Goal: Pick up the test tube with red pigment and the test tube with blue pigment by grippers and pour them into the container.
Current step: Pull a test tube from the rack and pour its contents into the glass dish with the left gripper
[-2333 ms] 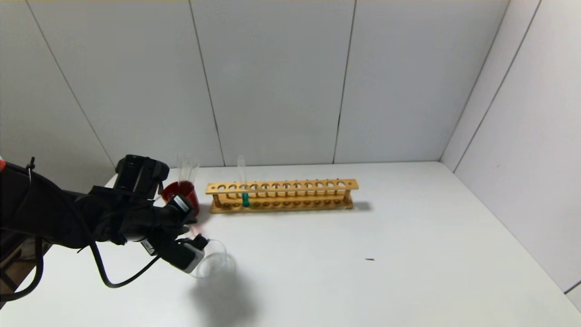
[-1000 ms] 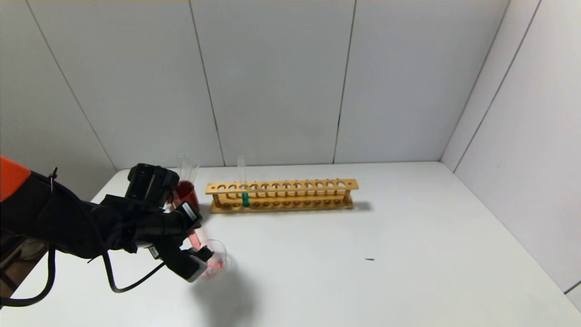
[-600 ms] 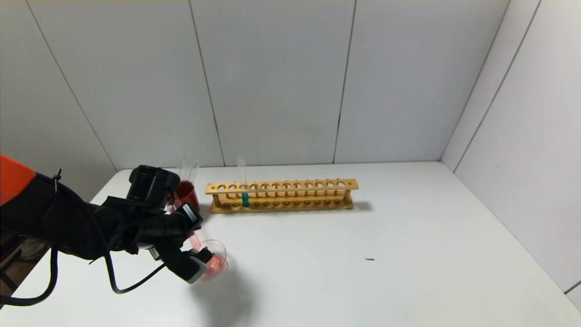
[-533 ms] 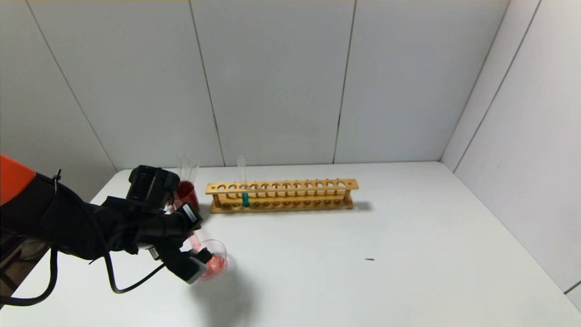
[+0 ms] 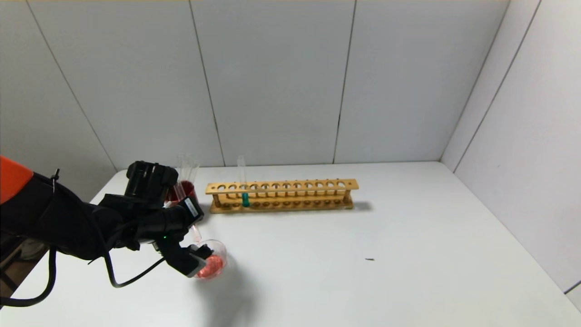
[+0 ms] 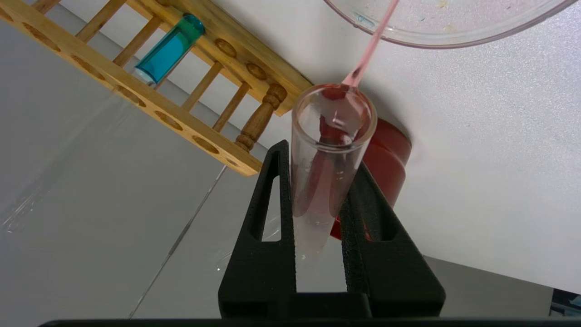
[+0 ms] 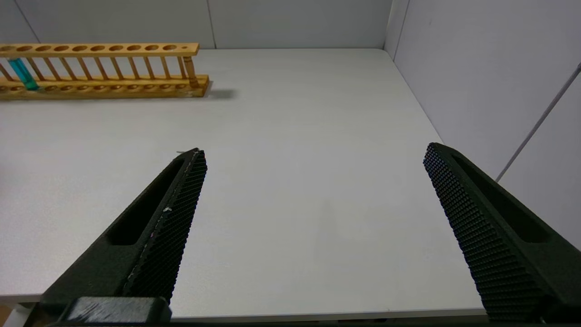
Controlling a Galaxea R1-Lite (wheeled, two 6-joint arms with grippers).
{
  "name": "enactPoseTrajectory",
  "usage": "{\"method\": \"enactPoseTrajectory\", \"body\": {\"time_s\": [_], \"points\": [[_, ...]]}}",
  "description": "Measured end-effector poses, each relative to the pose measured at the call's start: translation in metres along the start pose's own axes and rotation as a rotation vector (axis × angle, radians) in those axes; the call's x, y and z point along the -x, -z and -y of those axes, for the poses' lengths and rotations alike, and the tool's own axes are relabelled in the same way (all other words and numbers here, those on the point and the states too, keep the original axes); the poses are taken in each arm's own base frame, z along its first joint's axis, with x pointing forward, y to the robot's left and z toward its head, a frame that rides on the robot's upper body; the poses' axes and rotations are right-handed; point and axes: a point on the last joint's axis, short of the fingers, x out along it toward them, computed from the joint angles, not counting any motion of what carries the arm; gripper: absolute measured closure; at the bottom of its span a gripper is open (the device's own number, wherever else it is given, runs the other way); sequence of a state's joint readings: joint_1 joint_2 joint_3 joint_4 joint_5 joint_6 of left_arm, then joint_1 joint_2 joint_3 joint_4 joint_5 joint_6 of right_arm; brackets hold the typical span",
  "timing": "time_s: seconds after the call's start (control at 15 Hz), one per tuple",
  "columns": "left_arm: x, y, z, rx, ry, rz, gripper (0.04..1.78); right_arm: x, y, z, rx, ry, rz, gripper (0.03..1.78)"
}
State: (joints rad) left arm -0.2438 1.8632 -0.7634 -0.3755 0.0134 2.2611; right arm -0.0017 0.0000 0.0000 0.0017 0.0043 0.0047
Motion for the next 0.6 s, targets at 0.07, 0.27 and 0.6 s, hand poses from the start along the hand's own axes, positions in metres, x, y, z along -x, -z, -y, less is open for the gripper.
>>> {"method": "enactPoseTrajectory", "body": {"time_s": [0.07,0.27,0.6], "points": [[0.0004,-0.0002,0.0001,-0.005,0.0,0.0,1.49,0.0,0.0,0.0,0.0,0.0,0.0,0.06],[0.0025,-0.0001,0.0004,-0.022,-0.002,-0.002,1.49,0.0,0.0,0.0,0.0,0.0,0.0,0.06],[0.0065,0.001,-0.0009,-0.051,-0.01,-0.01,1.49,0.0,0.0,0.0,0.0,0.0,0.0,0.06]]}}
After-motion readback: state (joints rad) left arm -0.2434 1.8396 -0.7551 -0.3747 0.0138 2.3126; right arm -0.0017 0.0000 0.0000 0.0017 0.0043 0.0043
